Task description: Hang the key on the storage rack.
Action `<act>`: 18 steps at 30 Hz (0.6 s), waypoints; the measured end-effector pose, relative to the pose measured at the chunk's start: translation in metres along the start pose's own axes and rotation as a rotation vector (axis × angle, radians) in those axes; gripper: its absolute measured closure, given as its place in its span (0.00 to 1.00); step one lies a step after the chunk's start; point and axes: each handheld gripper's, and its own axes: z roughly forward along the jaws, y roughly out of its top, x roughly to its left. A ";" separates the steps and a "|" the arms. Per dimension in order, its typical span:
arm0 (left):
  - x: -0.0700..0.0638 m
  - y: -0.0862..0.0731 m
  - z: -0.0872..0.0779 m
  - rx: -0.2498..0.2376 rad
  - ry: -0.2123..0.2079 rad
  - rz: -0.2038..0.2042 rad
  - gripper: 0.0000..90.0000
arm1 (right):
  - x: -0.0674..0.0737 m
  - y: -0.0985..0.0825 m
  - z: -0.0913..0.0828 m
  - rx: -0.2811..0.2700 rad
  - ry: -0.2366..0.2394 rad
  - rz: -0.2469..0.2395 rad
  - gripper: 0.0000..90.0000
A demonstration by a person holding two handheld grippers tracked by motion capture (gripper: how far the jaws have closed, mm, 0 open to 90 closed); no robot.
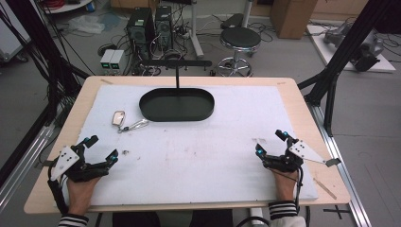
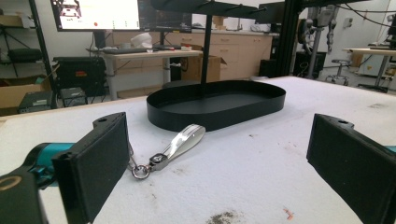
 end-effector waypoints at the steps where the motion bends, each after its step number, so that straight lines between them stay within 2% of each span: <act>1: 0.000 0.000 0.000 -0.001 -0.001 0.000 0.07 | 0.000 0.000 0.000 -0.001 0.001 0.005 0.01; 9: -0.002 0.000 0.000 0.010 0.005 0.021 0.07 | -0.001 0.000 -0.001 -0.002 -0.007 0.023 0.01; 11: -0.002 0.000 0.000 0.009 0.007 0.022 0.07 | -0.001 0.000 0.000 -0.004 -0.006 0.011 0.01; 15: 0.000 0.001 0.000 0.023 0.013 -0.002 0.07 | -0.001 0.000 0.000 -0.003 -0.005 0.012 0.01; 17: 0.002 0.002 -0.001 0.040 -0.002 -0.021 0.07 | -0.001 0.000 -0.001 -0.003 -0.003 0.017 0.01; 18: 0.003 0.003 -0.002 0.043 -0.001 -0.015 0.07 | -0.002 0.000 -0.001 -0.005 -0.002 0.024 0.01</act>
